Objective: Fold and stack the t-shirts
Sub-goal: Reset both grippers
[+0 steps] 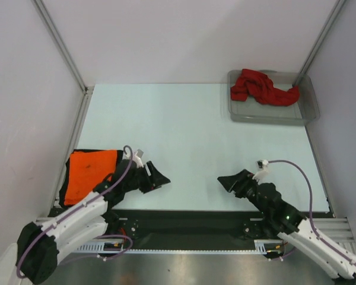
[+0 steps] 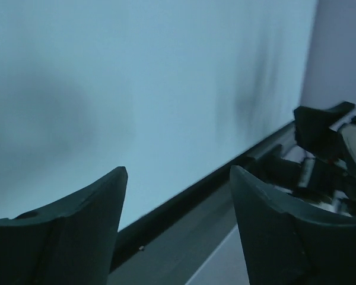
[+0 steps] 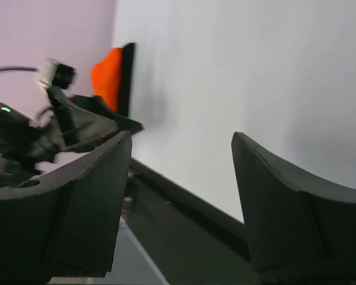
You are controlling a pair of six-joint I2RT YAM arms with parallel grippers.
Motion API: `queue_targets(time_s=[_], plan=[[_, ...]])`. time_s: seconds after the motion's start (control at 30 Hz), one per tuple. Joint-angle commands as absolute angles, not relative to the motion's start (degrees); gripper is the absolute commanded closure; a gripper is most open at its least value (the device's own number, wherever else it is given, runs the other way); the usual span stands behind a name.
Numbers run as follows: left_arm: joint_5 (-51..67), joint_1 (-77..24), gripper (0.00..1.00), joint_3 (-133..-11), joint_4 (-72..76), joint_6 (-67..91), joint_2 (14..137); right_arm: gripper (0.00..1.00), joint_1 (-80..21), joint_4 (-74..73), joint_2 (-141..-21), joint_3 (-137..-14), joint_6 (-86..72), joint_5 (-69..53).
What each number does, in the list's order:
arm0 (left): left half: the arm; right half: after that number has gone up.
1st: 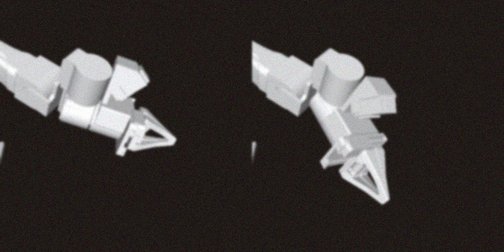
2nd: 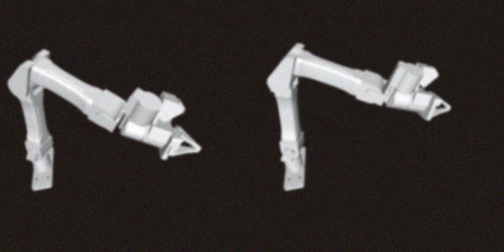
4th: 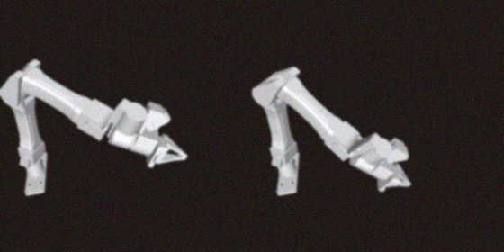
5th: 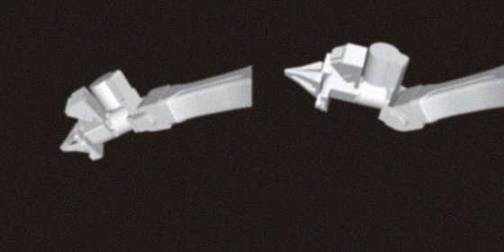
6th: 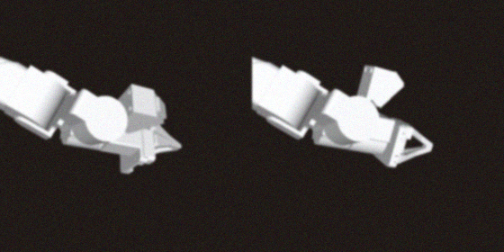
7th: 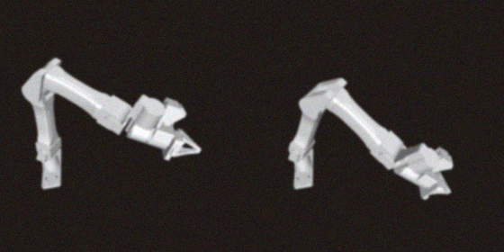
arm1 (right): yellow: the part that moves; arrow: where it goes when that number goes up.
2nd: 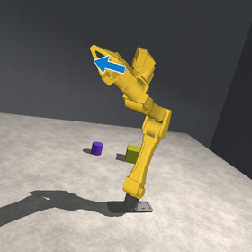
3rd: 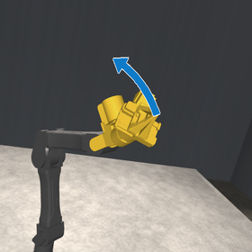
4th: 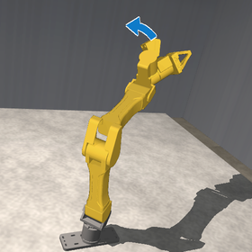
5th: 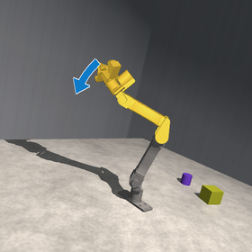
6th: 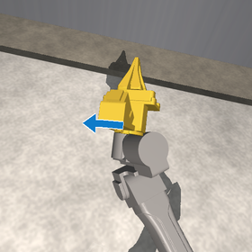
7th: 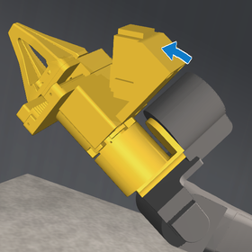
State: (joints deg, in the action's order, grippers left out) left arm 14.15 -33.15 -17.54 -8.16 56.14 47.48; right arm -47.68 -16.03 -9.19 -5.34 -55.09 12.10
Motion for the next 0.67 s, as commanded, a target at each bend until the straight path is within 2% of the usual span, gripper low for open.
queue_targets(time_s=[0.0, 0.03, 0.13, 0.17, 0.2, 0.23, 0.33, 0.47, 0.63], plan=[[24.2, -33.9, 0.21, -10.8, 14.0, 60.5, 38.0, 0.27, -47.8, -19.0, -4.4, -2.2, -72.9, 15.6], [24.8, -33.8, 0.2, -7.6, 18.0, 62.5, 36.2, 0.25, -48.2, -17.5, -8.4, -2.1, -72.7, 14.9], [27.7, -33.8, 0.15, -0.8, 27.9, 66.9, 30.8, 0.22, -50.3, -9.9, -9.3, -0.9, -70.3, 15.0], [28.4, -33.9, 0.15, 1.5, 30.6, 68.4, 29.5, 0.16, -50.8, -8.1, -9.0, -0.1, -70.8, 15.8], [29.4, -33.8, 0.14, 3.2, 33.0, 69.6, 28.5, 0.02, -51.2, -7.6, -8.3, -0.2, -71.2, 16.8], [29.7, -33.8, 0.14, 6.1, 36.4, 72.0, 26.4, 0.0, -51.3, -7.2, -7.0, 1.2, -70.8, 17.3], [30.5, -33.8, 0.13, 9.0, 38.6, 74.2, 21.6, 0.0, -51.2, -8.4, -5.6, 2.0, -72.9, 17.7], [33.3, -33.8, 0.08, 9.1, 42.4, 74.4, 21.1, 0.0, -51.3, -10.3, -6.8, 2.3, -75.6, 18.2], [34.6, -33.9, 0.01, 9.2, 44.9, 74.5, 20.8, 0.0, -51.5, -4.8, -7.2, 4.5, -74.5, 16.4]])
